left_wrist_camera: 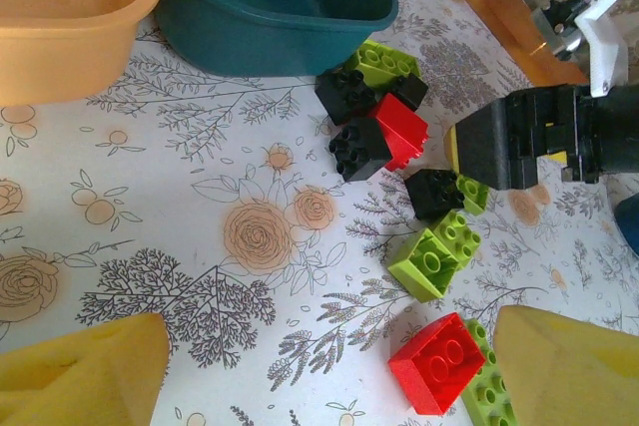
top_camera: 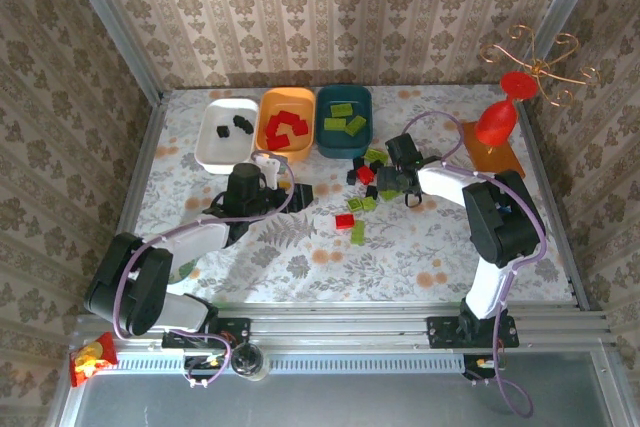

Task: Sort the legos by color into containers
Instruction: Pick up the lego from the center of the table.

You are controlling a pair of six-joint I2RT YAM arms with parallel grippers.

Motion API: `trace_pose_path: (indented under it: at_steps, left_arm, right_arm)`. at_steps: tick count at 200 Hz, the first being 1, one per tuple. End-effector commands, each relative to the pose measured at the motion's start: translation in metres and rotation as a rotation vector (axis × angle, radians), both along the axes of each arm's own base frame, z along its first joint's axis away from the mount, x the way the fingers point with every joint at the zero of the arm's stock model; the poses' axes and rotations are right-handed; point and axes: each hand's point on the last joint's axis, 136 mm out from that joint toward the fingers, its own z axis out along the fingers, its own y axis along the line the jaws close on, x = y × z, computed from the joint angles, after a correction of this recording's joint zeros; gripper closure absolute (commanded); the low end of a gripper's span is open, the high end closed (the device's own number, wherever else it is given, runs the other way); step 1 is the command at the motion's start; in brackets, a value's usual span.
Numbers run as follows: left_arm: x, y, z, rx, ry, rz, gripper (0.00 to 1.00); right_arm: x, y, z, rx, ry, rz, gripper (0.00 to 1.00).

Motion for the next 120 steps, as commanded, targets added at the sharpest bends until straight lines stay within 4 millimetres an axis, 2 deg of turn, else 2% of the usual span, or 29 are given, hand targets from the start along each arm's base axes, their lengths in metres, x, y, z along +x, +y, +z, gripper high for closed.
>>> trace_pose_path:
  at_steps: [1,46,91,120]
  left_arm:
    - [0.003,-0.003,0.013,-0.003,-0.047,-0.011,0.14]
    - [0.002,-0.003,0.013,-0.008,-0.044,-0.012,0.14]
    - [0.001,-0.004,0.015,-0.015,-0.045,-0.015,0.14]
    - [0.0,-0.003,0.017,-0.017,-0.051,-0.014,0.14]
  right_arm:
    - [-0.02,-0.007,-0.006,-0.04,0.053,0.014,0.09]
    - [-0.038,-0.016,-0.003,-0.047,0.068,0.004,0.09]
    - [-0.048,-0.021,-0.003,-0.038,0.082,-0.018,0.11]
    - [-0.052,-0.02,-0.006,-0.027,0.1,-0.018,0.16]
